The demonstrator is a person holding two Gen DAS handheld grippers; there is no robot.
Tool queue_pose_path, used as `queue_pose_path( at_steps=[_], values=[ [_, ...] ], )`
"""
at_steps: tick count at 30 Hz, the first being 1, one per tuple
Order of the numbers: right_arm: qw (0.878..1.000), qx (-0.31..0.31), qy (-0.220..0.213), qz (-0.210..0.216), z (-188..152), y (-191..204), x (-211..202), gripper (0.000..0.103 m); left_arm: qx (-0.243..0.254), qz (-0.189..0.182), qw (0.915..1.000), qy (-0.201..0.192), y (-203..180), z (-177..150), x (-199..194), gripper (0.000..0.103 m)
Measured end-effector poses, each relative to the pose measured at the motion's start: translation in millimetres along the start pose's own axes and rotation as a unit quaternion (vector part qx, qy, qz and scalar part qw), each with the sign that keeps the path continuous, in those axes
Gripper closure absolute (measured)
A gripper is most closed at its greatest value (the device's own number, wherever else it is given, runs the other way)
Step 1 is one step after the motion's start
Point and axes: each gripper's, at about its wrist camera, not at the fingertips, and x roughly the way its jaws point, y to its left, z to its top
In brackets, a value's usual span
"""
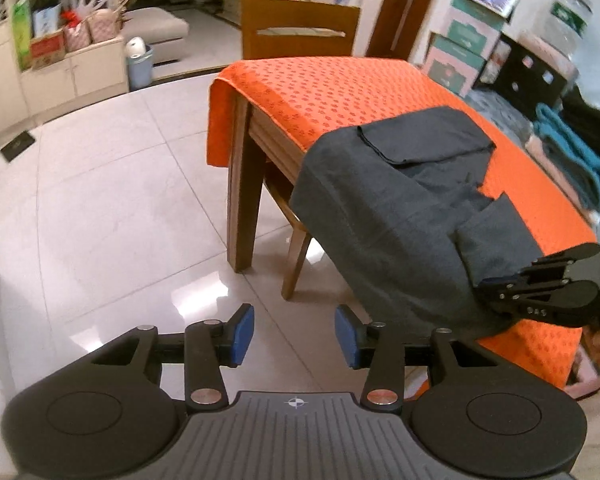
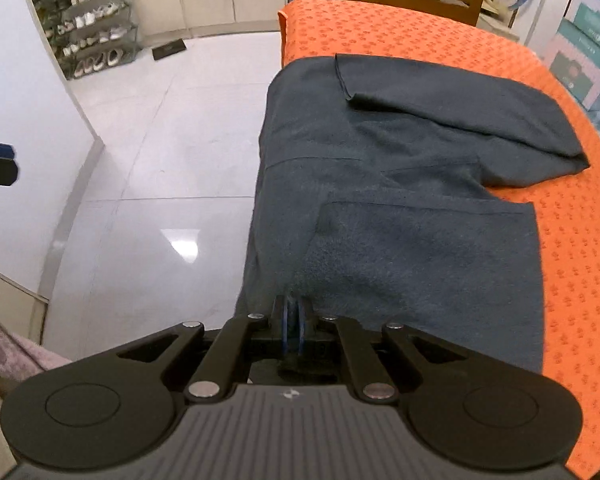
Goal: Fold clothes
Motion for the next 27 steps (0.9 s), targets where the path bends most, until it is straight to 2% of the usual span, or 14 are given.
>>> queue_pose_path(
  at_steps=[2,6,8,12,20,23,27],
  values=[
    [1.0,0.009,-0.007,0.017,0.3,-5.9,-7.0,0.091,0.017,-0.008,0.9998,0.007,-0.9,12.5,7.9,0.056],
    [0.998,0.046,-0.043,0.021,11.4,-26.7,-36.4,0.08,0.063,-0.04,0.9971,0.016,-7.6,49.6,32.1,0.056],
    [0.996,0.065,-0.061,0.023,17.0,-37.2,-51.2,0.078,0.09,-0.06,0.994,0.02,-13.3,73.5,50.3,0.056],
    [0.987,0.133,-0.089,0.005,42.2,-94.9,-59.8,0.075,0.14,-0.097,0.985,0.028,-29.4,120.5,92.0,0.056],
    [0.969,0.21,-0.11,-0.066,95.6,-227.4,-26.1,0.073,0.225,-0.17,0.9579,0.053,-70.4,200.3,171.6,0.056],
    [0.967,0.219,-0.099,-0.084,113.2,-266.9,-8.8,0.07,0.247,-0.184,0.9495,0.061,-88.3,214.9,195.2,0.056],
    [0.968,0.216,-0.095,-0.083,137.0,-302.8,17.8,0.07,0.275,-0.202,0.9377,0.066,-107.6,227.4,218.1,0.056]
  ],
)
